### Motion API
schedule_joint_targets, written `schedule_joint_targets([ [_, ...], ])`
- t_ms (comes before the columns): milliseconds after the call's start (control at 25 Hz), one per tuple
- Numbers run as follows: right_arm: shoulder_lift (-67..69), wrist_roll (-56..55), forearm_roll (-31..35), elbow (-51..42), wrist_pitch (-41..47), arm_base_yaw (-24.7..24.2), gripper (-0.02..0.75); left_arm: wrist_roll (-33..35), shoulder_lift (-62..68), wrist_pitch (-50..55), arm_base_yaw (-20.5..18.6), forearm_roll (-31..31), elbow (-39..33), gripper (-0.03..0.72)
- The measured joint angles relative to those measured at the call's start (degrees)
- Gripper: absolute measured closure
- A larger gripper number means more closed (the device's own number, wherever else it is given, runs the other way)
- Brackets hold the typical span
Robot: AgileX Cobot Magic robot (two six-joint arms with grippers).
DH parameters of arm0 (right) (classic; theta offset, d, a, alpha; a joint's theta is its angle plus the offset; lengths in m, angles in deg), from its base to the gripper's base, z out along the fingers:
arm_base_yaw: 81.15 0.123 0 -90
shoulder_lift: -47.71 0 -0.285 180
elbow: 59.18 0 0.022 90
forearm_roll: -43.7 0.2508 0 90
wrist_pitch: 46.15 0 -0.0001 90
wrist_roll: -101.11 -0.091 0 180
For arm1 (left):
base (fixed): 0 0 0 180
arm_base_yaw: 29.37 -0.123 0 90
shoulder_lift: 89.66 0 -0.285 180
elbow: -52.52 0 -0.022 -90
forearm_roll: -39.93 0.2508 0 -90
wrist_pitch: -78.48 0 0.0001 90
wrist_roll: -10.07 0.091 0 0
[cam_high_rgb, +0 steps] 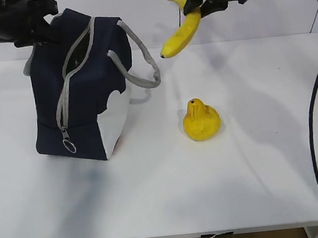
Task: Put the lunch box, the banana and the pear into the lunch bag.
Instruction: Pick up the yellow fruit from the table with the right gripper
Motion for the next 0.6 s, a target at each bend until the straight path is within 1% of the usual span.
schedule_joint_targets([
  [200, -3.64, 1.39, 6.12, 0.0, 0.09, 0.1, 0.432, 0.0, 0.0, -0.61, 0.0, -0.54, 0.0, 0.69],
  [320, -4.78, 2.11, 11.3, 0.0, 0.09, 0.1, 0.432, 0.0, 0.0, -0.74, 0.0, -1.43, 0.0, 0.69],
  [440, -5.26, 2.48, 17.84, 0.0, 0.09, 0.32, 0.432, 0.0, 0.0, -0.86, 0.0, -2.81, 0.0, 0.69],
  [520, -5.26, 2.73, 21.2, 0.0, 0.09, 0.92, 0.432, 0.0, 0.0, -0.86, 0.0, -4.16, 0.0, 0.69],
  [600, -5.26, 3.08, 22.87, 0.0, 0.09, 2.4, 0.432, 0.0, 0.0, -0.98, 0.0, -5.84, 0.0, 0.69],
])
